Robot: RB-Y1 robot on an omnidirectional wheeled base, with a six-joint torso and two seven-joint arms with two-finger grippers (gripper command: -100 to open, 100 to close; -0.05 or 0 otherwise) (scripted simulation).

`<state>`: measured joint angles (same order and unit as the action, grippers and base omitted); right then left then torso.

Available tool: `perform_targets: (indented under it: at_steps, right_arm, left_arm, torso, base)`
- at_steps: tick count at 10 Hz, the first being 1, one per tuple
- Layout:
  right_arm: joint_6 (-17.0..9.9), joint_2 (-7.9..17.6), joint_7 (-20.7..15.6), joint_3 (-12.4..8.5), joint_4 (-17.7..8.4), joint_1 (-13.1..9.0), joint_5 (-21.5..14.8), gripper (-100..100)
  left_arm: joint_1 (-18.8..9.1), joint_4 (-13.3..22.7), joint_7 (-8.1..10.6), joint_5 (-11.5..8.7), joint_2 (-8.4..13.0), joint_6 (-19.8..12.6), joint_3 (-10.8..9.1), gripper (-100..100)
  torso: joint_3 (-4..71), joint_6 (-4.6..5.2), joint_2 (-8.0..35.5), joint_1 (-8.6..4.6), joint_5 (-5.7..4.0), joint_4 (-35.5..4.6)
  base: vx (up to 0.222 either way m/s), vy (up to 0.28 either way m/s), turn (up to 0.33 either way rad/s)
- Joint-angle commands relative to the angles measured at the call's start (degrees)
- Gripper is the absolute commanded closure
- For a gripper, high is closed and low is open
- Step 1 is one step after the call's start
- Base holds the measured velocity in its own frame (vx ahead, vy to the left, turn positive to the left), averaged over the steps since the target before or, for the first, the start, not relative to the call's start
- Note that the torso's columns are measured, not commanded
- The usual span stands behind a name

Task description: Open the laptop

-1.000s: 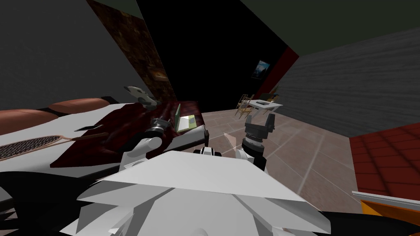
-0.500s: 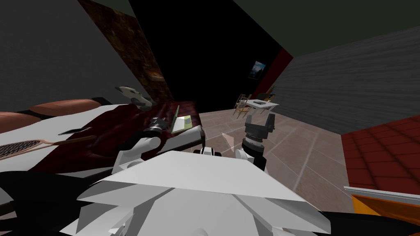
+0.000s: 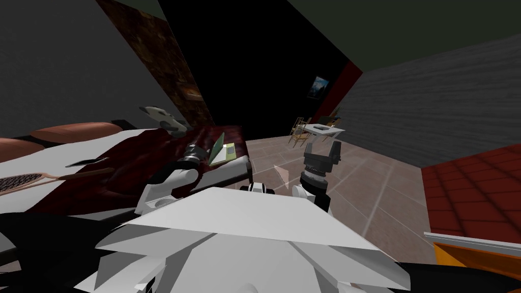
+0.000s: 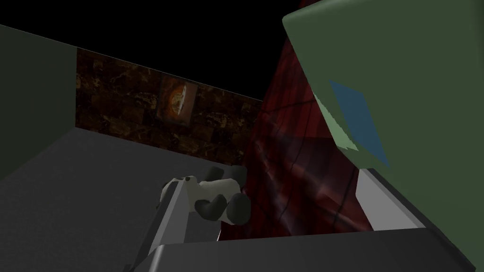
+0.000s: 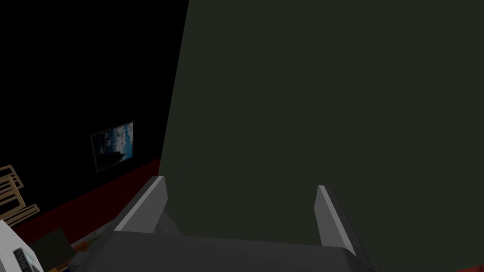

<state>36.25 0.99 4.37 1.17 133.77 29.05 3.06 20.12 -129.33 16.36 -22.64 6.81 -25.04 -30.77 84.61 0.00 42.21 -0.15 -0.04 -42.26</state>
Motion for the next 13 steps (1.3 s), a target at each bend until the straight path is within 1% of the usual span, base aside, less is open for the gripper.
perform_targets:
  at_steps: [1,4,5,7,8,9,10,11,13]
  right_arm:
    - [0.00,-0.01,0.00,0.01,0.00,0.00,0.00,0]
    - [0.00,-0.01,0.00,0.01,0.00,0.00,0.00,0]
    - [0.00,0.00,0.00,0.00,0.00,0.00,0.00,0]
    - [0.00,0.00,0.00,0.00,0.00,0.00,0.00,0]
    - [0.00,0.00,0.00,0.00,0.00,0.00,0.00,0]
    - [0.00,0.00,0.00,0.00,0.00,-0.01,0.00,0]
    - [0.00,0.01,0.00,-0.01,0.00,-0.01,0.00,0]
    - [0.00,0.02,0.00,-0.01,0.00,0.01,0.00,0]
    - [0.00,0.01,0.00,0.00,0.00,-0.02,0.00,0]
  left_arm:
    - [-0.49,2.57,-1.28,1.73,-0.08,2.49,0.20,-100]
    - [-1.17,5.45,-2.53,3.50,0.60,5.03,0.31,-100]
    - [-1.43,6.33,-2.99,4.14,-0.14,5.99,0.30,-100]
    - [-1.72,7.13,-3.46,4.80,-3.06,7.02,0.26,-100]
    - [-1.77,7.24,-3.53,4.90,-4.18,7.18,0.25,-100]
    - [-1.72,7.12,-3.45,4.79,-3.41,6.99,0.25,-100]
    - [-1.42,5.69,-3.26,4.64,-3.37,5.83,-0.35,-100]
    - [-1.56,6.39,-3.33,4.62,-3.29,6.46,-0.15,-100]
    - [-5.86,7.42,-2.56,8.30,-3.09,3.55,-4.22,-100]
  torso:
    - [0.01,0.01,-0.01,-0.18,-0.05,0.01]
    - [-0.07,0.00,0.12,0.27,0.07,-0.03]
    - [-0.10,0.00,0.17,0.27,0.08,-0.05]
    - [-0.02,0.00,0.04,0.16,0.04,-0.01]
    - [-0.03,0.00,0.07,0.22,0.05,-0.02]
    - [-0.09,0.00,0.15,0.30,0.08,-0.04]
    - [-0.09,0.00,0.14,0.37,0.09,-0.05]
    - [0.08,0.00,-0.15,0.46,0.12,0.03]
    - [-0.19,0.07,0.34,0.11,0.03,-0.09]
  base:
    - [0.049,-0.179,0.037]
    - [0.033,-0.145,0.028]
    - [0.021,-0.128,0.038]
    - [0.032,-0.116,0.023]
    - [-0.003,-0.064,0.006]
    - [-0.003,-0.027,0.002]
    - [0.094,0.038,-0.020]
    - [0.060,0.029,-0.007]
    - [-0.107,0.023,-0.327]
